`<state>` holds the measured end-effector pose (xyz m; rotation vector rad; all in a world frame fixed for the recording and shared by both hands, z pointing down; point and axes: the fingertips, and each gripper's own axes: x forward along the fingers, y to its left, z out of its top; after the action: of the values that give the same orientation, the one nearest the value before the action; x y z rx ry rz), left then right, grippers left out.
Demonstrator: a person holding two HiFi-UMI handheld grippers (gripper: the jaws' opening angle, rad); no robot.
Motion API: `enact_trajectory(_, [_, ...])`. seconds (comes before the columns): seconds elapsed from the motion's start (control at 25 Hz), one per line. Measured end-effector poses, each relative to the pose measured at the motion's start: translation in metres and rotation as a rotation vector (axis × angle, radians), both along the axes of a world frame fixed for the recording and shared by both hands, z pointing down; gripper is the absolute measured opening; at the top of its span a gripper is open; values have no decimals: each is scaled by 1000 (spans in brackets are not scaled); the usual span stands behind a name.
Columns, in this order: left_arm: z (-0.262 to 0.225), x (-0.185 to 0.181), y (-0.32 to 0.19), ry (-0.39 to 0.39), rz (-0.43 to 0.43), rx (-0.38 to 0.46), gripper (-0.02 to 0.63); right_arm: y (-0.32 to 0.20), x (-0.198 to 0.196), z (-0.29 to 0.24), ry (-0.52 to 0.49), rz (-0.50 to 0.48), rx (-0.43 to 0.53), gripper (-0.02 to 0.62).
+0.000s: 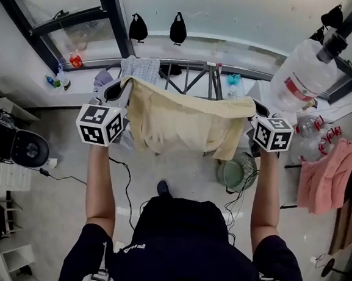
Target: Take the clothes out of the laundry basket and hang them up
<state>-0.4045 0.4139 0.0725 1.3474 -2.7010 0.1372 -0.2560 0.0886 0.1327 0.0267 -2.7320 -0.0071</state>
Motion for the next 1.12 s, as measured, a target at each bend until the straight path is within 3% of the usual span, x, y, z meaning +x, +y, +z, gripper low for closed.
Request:
enact_trajectory(0.36, [-20, -84, -28, 4, 71, 58, 25, -19, -58, -16, -26, 118, 15, 8])
enact_trajectory(0.52, [-9, -114, -43, 40, 63, 71, 25, -33, -84, -6, -1, 119, 19, 8])
enact_trajectory(1.12, [46, -246, -128, 170, -37, -16, 25, -131, -214, 38, 34, 114, -59, 8])
